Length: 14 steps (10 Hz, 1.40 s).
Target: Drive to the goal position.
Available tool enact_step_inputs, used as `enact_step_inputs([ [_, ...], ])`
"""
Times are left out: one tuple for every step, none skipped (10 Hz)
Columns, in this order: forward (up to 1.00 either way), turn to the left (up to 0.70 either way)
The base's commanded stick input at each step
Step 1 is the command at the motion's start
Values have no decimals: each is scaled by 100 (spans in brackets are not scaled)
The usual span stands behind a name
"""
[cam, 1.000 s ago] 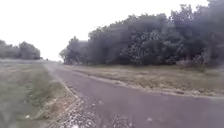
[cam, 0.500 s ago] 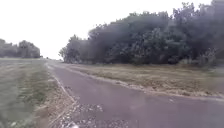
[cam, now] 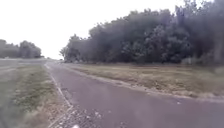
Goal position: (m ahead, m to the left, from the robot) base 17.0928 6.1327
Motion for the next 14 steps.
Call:
enact_step_inputs([
  [45, 19],
  [45, 19],
  [45, 19],
  [45, 19],
  [45, 20],
  [45, 21],
  [45, 21],
  [45, 22],
  [45, 23],
  [45, 25],
  [45, 27],
  [45, 27],
  [45, 27],
  [45, 27],
])
